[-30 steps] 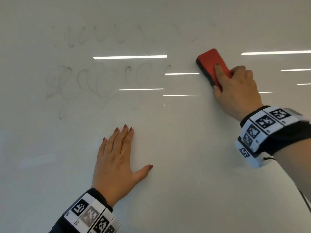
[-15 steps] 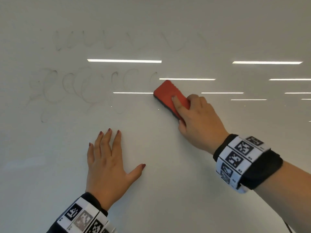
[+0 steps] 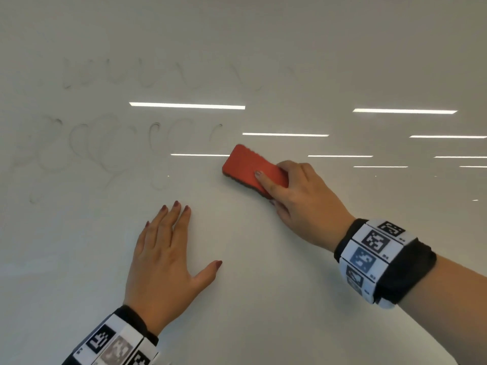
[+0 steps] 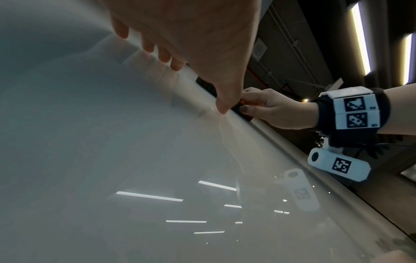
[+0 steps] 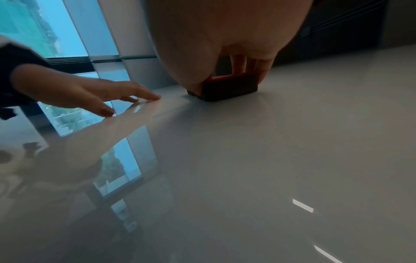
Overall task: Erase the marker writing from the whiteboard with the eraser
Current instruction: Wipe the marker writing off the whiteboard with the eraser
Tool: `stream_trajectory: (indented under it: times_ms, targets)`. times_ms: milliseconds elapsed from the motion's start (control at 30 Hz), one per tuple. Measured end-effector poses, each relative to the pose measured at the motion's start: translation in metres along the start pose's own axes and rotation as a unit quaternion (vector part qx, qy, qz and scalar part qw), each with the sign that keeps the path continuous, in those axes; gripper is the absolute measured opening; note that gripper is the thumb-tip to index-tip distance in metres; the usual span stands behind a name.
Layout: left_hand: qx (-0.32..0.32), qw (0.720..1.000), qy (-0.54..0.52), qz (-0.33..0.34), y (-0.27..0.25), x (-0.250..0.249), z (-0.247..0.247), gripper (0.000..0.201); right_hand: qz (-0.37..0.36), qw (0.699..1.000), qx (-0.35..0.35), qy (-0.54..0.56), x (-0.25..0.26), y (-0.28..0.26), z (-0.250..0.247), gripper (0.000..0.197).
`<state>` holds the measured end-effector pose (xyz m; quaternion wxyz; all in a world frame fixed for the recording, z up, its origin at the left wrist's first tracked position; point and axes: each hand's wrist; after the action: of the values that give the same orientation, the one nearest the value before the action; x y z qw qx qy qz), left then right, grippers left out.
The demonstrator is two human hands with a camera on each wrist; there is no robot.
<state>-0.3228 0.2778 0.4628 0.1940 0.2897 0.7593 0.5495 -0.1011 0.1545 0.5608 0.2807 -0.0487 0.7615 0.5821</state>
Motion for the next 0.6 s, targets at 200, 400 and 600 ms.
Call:
stream_trajectory:
  times_ms: [200,400,600]
  targets:
    - [0.007,1.000,0.026,-0.012,0.002,-0.001,-0.004,0.096,0.125,0.992,-0.005,-0.023,-0.048,0.040,-0.014,0.054]
    - [0.018,0.999,0.042,-0.013,0.002,-0.002,-0.008,0.097,0.216,0.976,0.003,-0.035,-0.064,0.056,-0.021,0.055]
    - [0.020,0.999,0.035,-0.015,0.002,-0.004,-0.009,0.096,0.140,0.990,-0.010,-0.010,-0.017,0.028,-0.008,0.056]
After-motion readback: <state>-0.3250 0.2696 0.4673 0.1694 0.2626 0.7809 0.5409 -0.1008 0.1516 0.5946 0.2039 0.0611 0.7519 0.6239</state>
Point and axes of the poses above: each hand's wrist, its own y-axis towards the middle knuckle, its own z-axis out of the palm, x = y × z, and after that the axes turned 1 degree about -y, right-handed
